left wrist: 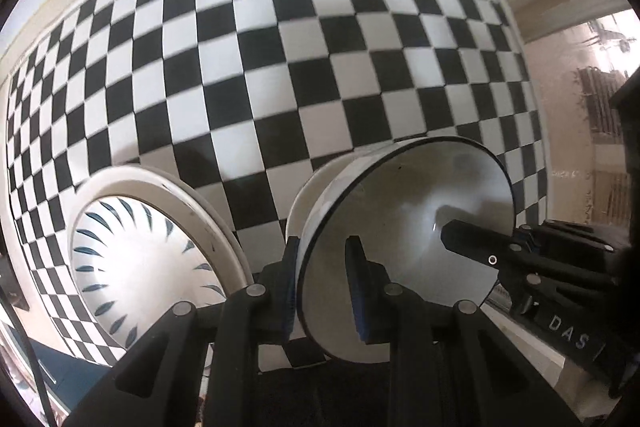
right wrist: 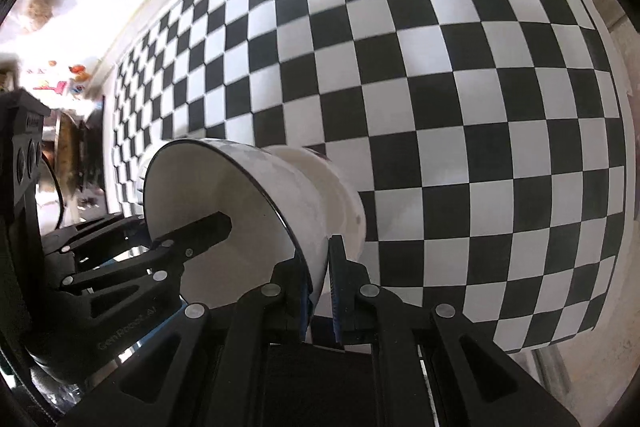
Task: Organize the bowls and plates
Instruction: 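Carry the black-rimmed bowl with both grippers and lower it into the pink-flower bowl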
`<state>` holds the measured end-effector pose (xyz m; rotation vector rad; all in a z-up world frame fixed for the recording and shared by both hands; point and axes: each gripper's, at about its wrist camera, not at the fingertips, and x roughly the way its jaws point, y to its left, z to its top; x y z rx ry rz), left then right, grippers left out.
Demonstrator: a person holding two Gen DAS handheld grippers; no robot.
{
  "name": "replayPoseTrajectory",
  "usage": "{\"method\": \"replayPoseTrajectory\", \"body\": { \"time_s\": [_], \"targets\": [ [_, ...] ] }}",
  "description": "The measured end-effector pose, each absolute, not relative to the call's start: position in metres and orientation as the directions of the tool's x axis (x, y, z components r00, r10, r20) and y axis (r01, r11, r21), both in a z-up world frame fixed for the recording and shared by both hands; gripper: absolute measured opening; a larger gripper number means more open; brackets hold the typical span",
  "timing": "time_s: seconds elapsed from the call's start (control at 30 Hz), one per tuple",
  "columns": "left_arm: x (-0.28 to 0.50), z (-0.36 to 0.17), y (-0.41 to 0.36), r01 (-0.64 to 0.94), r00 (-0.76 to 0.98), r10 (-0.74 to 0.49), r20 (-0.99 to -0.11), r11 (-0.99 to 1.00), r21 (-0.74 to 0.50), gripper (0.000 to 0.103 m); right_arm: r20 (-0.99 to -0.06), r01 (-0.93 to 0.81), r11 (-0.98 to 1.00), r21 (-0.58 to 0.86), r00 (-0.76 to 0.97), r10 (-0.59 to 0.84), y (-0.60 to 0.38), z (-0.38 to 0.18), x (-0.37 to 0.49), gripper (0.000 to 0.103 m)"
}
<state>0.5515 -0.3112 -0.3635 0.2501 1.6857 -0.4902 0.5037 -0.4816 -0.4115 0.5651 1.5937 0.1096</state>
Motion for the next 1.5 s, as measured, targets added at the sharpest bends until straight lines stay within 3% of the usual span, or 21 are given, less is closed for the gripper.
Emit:
{"method": "replayPoseTrajectory", "body": {
  "time_s": [0.47, 0.93, 1.33, 1.5],
  "targets": [
    [0.554, -0.388, -0.318, 0.435, -0.255, -0.079, -0.964, 0.881, -0.188, 0.019, -0.890, 0.360, 0.841, 0.404, -0.057, 0.452, -0.481, -0.449, 0.510, 0.009],
    [0.549, -0.390, -0.314, 0.444, -0.279, -0.046, -0.959, 0.880, -0.171, 0.020, -0.905, 0.327, 0.868, 0.373, -0.077, 0.418, -0.474, -0.446, 0.508, 0.011],
    [0.559, -0.387, -0.302, 0.409, -0.280, -0.068, -0.958, 0.894, -0.183, 0.020, -0.886, 0.374, 0.840, 0.393, -0.089, 0.455, -0.483, -0.442, 0.509, 0.019],
    [0.559, -0.387, -0.303, 0.410, -0.287, -0.074, -0.955, 0.892, -0.192, 0.020, -0.889, 0.360, 0.847, 0.391, -0.090, 0.448, -0.487, -0.438, 0.507, 0.014]
  ]
}}
